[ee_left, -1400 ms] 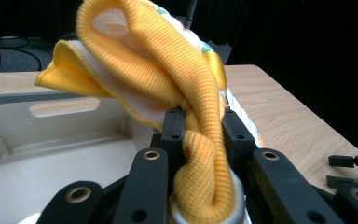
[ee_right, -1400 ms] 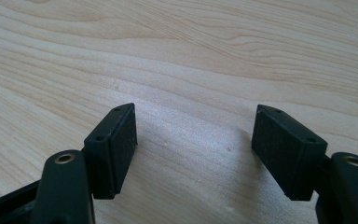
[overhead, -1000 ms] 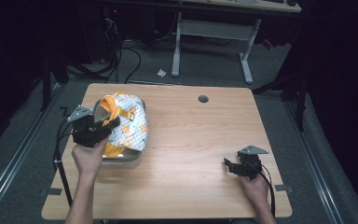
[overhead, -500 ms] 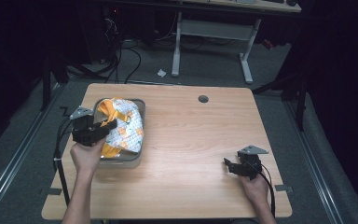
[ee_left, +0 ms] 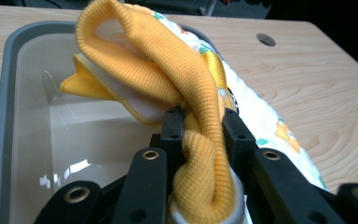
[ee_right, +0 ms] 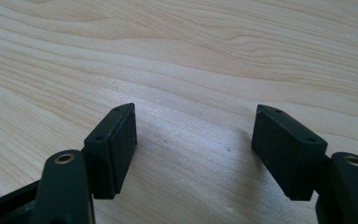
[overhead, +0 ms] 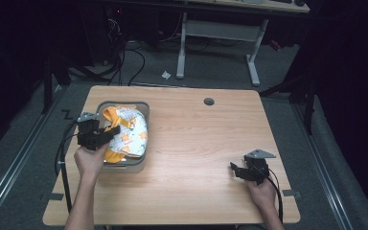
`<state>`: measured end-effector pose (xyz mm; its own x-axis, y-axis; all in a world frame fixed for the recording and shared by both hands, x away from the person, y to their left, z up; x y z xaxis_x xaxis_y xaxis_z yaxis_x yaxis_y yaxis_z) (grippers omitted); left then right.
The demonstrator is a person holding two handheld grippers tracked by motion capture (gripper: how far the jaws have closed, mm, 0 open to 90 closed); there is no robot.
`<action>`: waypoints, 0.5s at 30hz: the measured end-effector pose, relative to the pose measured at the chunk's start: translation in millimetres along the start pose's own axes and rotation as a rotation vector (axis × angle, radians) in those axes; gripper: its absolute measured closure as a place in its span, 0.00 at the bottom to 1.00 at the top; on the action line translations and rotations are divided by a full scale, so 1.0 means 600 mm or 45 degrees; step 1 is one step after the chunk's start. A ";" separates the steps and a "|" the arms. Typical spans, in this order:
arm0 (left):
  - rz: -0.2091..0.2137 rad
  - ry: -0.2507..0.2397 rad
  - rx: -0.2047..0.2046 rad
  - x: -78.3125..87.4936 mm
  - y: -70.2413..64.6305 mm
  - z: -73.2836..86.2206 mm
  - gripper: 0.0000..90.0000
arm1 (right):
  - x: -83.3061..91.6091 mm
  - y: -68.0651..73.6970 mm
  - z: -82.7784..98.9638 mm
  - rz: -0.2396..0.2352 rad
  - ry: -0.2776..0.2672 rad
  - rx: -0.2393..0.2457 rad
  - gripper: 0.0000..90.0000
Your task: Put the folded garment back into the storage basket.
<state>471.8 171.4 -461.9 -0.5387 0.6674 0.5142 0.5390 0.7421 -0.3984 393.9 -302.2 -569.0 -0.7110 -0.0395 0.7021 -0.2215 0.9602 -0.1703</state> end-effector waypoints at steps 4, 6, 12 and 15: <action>-0.025 0.025 0.003 -0.008 0.008 0.004 0.82 | 0.000 0.000 0.000 0.000 0.001 0.000 0.35; -0.031 0.028 0.008 -0.011 0.009 0.005 0.82 | 0.000 0.000 0.000 0.000 0.001 0.000 0.35; -0.071 0.060 0.049 -0.027 0.025 0.029 0.82 | 0.000 0.000 0.000 0.000 0.001 0.001 0.35; -0.095 0.079 0.028 -0.028 0.024 0.031 0.81 | 0.000 0.000 0.000 0.000 0.001 0.000 0.35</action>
<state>476.7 171.9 -490.3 -0.5351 0.6056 0.5890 0.4843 0.7912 -0.3735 393.9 -302.3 -569.0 -0.7104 -0.0395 0.7027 -0.2218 0.9601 -0.1702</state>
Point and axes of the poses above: each handheld gripper's, and its own axes: x roughly backward along the jaws, z roughly out of its underside, y roughly to its left, the point moved 7 cm from there along -x, roughly forward along the jaws, and after that the axes turned 13 degrees about z, right-handed, at the moved point
